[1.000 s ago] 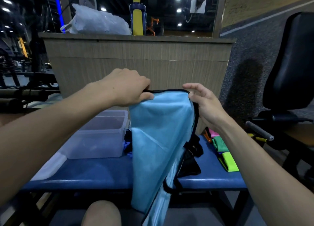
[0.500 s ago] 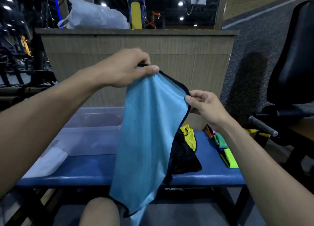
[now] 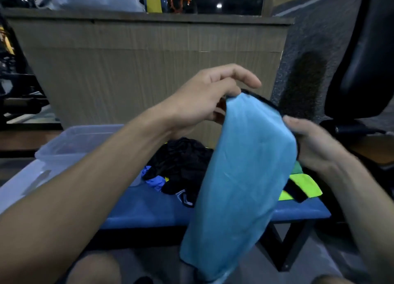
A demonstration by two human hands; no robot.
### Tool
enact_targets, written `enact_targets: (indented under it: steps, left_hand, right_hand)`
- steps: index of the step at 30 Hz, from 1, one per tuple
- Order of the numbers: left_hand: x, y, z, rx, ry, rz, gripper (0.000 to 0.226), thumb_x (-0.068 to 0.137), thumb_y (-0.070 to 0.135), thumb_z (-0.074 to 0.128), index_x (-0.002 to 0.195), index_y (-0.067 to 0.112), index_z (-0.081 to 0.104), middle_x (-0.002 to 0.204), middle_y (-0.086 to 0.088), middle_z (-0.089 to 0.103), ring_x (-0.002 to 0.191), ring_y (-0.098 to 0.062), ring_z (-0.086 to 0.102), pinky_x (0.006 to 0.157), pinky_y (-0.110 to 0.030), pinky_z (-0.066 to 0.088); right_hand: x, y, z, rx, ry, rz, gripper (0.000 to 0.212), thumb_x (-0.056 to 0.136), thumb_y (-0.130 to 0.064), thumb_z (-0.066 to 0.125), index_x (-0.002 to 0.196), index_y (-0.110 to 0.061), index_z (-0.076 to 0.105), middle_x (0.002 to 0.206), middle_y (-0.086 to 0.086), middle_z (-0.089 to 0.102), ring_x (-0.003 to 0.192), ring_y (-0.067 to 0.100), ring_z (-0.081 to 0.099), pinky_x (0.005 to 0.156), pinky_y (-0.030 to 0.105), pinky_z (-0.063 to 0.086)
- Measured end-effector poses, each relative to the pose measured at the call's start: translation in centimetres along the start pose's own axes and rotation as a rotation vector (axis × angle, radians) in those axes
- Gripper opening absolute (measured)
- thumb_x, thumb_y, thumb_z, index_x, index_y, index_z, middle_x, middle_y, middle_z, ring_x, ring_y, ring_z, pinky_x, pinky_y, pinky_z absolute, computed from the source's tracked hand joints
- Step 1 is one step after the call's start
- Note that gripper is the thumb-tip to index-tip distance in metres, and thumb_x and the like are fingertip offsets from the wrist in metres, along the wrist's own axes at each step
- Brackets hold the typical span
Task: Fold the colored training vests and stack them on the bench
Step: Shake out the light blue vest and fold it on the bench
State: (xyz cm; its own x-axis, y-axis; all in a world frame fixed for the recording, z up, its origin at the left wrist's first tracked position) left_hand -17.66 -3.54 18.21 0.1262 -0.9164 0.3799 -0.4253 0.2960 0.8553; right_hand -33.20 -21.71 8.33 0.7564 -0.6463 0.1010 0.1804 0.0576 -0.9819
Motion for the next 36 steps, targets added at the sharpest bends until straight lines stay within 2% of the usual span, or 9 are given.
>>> enact_targets:
  steps: [5, 10, 14, 18, 22, 24, 26, 29, 36]
  left_hand:
    - [1.1, -2.2, -2.7, -0.209, 0.242, 0.055, 0.032, 0.099, -0.001, 0.043, 0.091, 0.008, 0.072, 0.077, -0.009, 0.062, 0.061, -0.015, 0.061, 0.055, -0.030, 0.057]
    - [-0.9, -10.8, -7.1, -0.077, 0.497, -0.133, 0.028, 0.103, 0.001, 0.046, 0.097, 0.006, 0.073, 0.095, -0.011, 0.071, 0.065, -0.026, 0.072, 0.057, -0.033, 0.063]
    - [-6.4, -20.6, -9.6, 0.090, 0.580, -0.382, 0.027, 0.103, 0.006, 0.052, 0.096, 0.017, 0.075, 0.093, -0.005, 0.074, 0.065, -0.021, 0.074, 0.051, -0.030, 0.059]
    - [-11.8, -28.5, -11.4, 0.377, 0.492, -0.637, 0.030, 0.098, 0.010, 0.058, 0.082, 0.028, 0.075, 0.068, 0.000, 0.068, 0.056, -0.019, 0.071, 0.044, -0.030, 0.054]
    - [-14.1, -32.4, -12.4, 0.857, 0.023, -0.823, 0.029, 0.085, 0.054, 0.036, 0.074, 0.041, 0.059, 0.078, -0.001, 0.065, 0.077, -0.024, 0.068, 0.070, -0.037, 0.056]
    - [-14.7, -35.7, -12.9, 1.026, -0.164, -0.895, 0.053, 0.066, 0.071, 0.018, 0.080, 0.041, 0.059, 0.096, 0.003, 0.068, 0.092, -0.022, 0.067, 0.083, -0.037, 0.054]
    - [-12.5, -35.2, -12.1, 1.140, -0.157, -0.775, 0.061, 0.073, 0.071, 0.023, 0.088, 0.032, 0.067, 0.095, 0.006, 0.071, 0.087, -0.025, 0.069, 0.077, -0.039, 0.057]
    - [-6.6, -30.6, -8.3, 1.107, -0.086, -0.590, 0.033, 0.097, 0.058, 0.040, 0.110, 0.038, 0.063, 0.106, 0.009, 0.069, 0.101, -0.021, 0.067, 0.081, -0.035, 0.052]
    - [2.5, -31.1, 2.9, 0.935, -0.183, -0.362, 0.030, 0.102, 0.041, 0.045, 0.129, 0.037, 0.055, 0.123, 0.013, 0.057, 0.119, -0.016, 0.054, 0.088, -0.036, 0.044]
  right_hand:
    - [8.6, -9.5, 1.3, -0.728, 0.153, -0.304, 0.024, 0.101, -0.022, 0.060, 0.079, -0.017, 0.067, 0.069, -0.010, 0.062, 0.060, 0.000, 0.055, 0.058, 0.018, 0.045]
    - [21.3, -4.4, 10.6, -1.399, 0.005, -0.520, 0.022, 0.100, -0.029, 0.060, 0.092, -0.010, 0.067, 0.086, 0.009, 0.063, 0.084, 0.026, 0.060, 0.068, 0.032, 0.037]
    - [26.1, 8.8, 17.3, -1.343, -0.214, -0.429, 0.018, 0.098, -0.025, 0.063, 0.104, -0.010, 0.072, 0.105, 0.013, 0.073, 0.100, 0.031, 0.066, 0.077, 0.034, 0.043]
    - [27.2, 19.5, 21.1, -1.282, -0.232, -0.298, 0.019, 0.097, -0.034, 0.064, 0.108, -0.020, 0.070, 0.112, 0.009, 0.071, 0.106, 0.033, 0.064, 0.077, 0.037, 0.046]
    - [27.0, 23.4, 22.7, -1.363, -0.176, -0.320, 0.030, 0.097, -0.042, 0.061, 0.115, -0.019, 0.064, 0.122, 0.007, 0.065, 0.114, 0.032, 0.059, 0.085, 0.040, 0.042]
    - [26.4, 22.9, 21.9, -1.308, -0.130, -0.370, 0.033, 0.096, -0.044, 0.062, 0.120, -0.021, 0.065, 0.119, 0.004, 0.063, 0.112, 0.030, 0.057, 0.089, 0.042, 0.043]
    - [25.2, 21.5, 20.0, -1.175, -0.104, -0.421, 0.030, 0.095, -0.044, 0.064, 0.114, -0.021, 0.068, 0.107, 0.001, 0.063, 0.103, 0.028, 0.059, 0.085, 0.042, 0.048]
    - [22.7, 19.4, 14.5, -1.066, -0.006, -0.450, 0.022, 0.094, -0.041, 0.066, 0.104, -0.022, 0.068, 0.093, -0.004, 0.063, 0.088, 0.020, 0.062, 0.077, 0.039, 0.051]
    - [16.7, 17.4, -5.6, -1.116, 0.534, -0.192, 0.013, 0.093, -0.030, 0.069, 0.095, -0.017, 0.070, 0.087, 0.001, 0.073, 0.085, 0.027, 0.070, 0.073, 0.041, 0.054]
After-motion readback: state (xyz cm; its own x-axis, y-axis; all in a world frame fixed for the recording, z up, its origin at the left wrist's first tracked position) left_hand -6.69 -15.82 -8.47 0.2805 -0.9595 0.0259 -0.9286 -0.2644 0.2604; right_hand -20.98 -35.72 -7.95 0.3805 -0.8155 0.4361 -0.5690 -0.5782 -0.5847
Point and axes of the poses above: each hand's wrist, its own x-axis towards the middle knuckle, its own z-axis out of the palm, y = z × x, the point moved 4 cm from there along x, towards the middle knuckle
